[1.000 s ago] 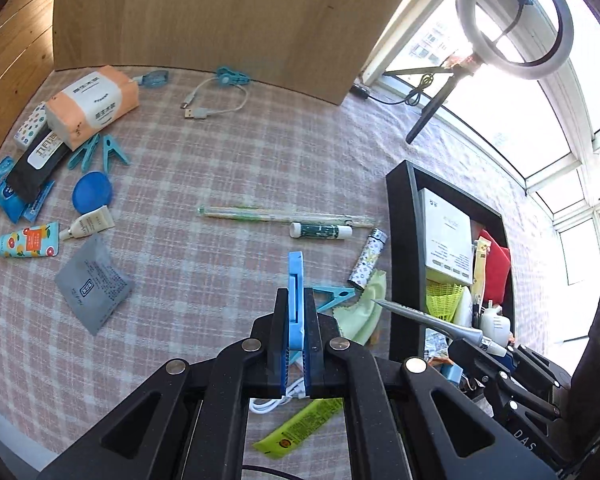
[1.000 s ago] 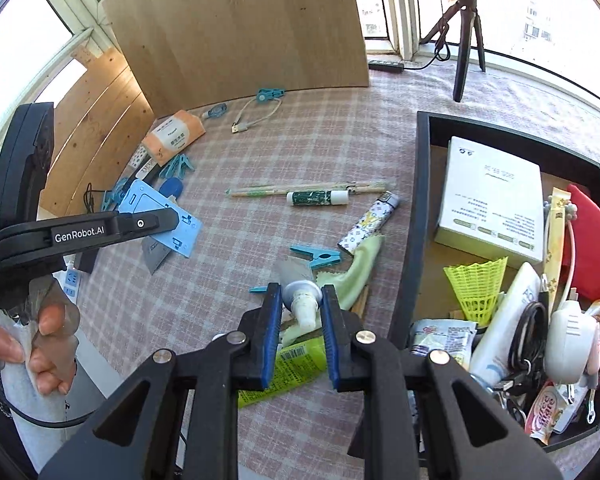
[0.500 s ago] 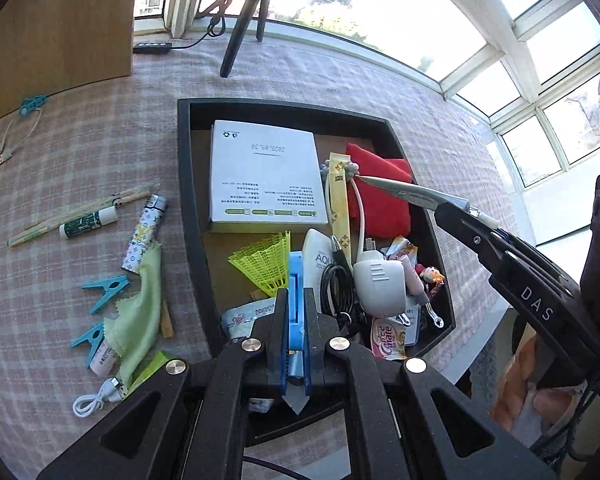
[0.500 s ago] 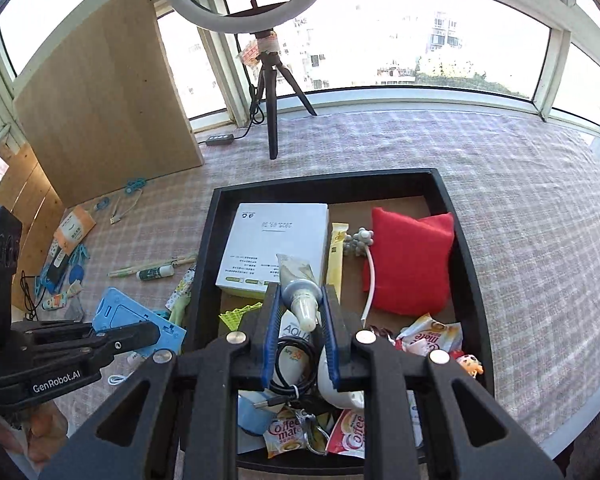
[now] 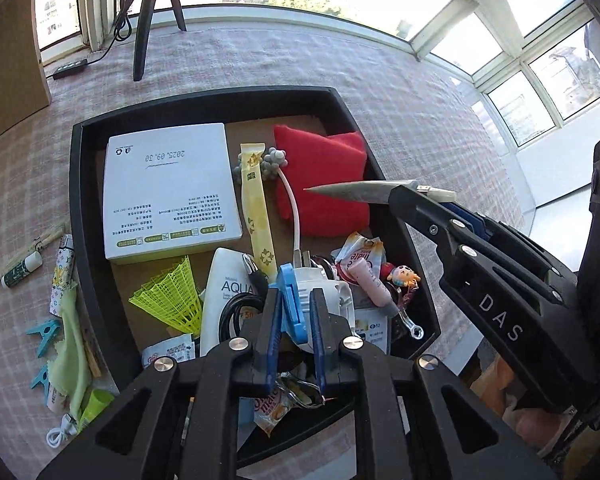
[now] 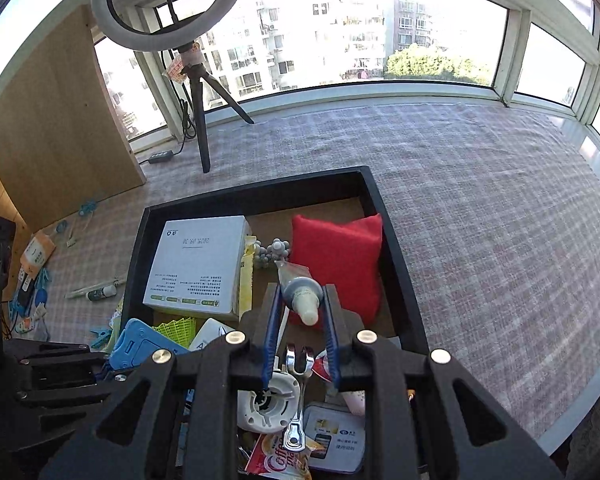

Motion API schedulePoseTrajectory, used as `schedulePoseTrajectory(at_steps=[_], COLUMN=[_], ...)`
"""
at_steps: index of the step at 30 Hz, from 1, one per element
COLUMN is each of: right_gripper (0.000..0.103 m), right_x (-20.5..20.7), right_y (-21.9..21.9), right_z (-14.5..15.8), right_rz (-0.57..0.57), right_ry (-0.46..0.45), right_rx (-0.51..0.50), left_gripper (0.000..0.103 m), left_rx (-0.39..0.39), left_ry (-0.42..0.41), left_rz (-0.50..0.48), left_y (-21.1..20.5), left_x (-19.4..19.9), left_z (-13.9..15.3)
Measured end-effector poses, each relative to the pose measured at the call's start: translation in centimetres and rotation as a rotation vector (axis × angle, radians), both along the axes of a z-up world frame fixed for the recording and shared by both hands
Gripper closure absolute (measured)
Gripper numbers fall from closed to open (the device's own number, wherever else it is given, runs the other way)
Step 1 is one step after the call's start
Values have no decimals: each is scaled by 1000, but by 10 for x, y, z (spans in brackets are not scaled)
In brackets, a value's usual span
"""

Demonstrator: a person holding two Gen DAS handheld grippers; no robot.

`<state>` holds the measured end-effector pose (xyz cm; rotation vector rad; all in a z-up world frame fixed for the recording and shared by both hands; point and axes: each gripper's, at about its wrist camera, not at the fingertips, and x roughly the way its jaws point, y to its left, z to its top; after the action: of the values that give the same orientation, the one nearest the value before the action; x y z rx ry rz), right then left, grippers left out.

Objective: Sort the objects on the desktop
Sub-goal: 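Carry the phone stand and grey tube over the black tray with both tools, then open both tools to drop the phone stand and grey tube into the tray, then grasp the blue clothespin with the left tool while the right tool grasps the green bottle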

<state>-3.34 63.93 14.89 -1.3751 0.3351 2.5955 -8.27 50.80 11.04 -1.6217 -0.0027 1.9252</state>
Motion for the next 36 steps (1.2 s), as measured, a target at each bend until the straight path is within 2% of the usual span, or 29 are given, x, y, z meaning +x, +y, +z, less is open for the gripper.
schedulePoseTrajectory(at_steps=[2,5,11,16,23,30,36], right_gripper=[78,64,64,64,64,63,58], right_x=[0,5,6,3,-6,-15,-16], right_y=[2,5,2,-11,-46,-95,-152], right_z=[-2,1,5,4,8,8,-9], right_rz=[-5,-12,8,34,112,219,305], right_ry=[-12,7,12,6,-1,-32,-94], right_rx=[-19,-37,-83,-106,-113,-140,-197], left_gripper=[63,63,64,64,64,64,65], left_rx=[6,6,0,-5,-27,-101,-173], left_ry=[12,19,24,62,93,110,95], left_rz=[15,29,70,99,171,213,165], left_y=[-3,-10,-36,-66,-134,-216,-257], left_x=[-1,-3,-9,-15,-29,-35,-23], left_z=[1,3,5,16,21,11,-17])
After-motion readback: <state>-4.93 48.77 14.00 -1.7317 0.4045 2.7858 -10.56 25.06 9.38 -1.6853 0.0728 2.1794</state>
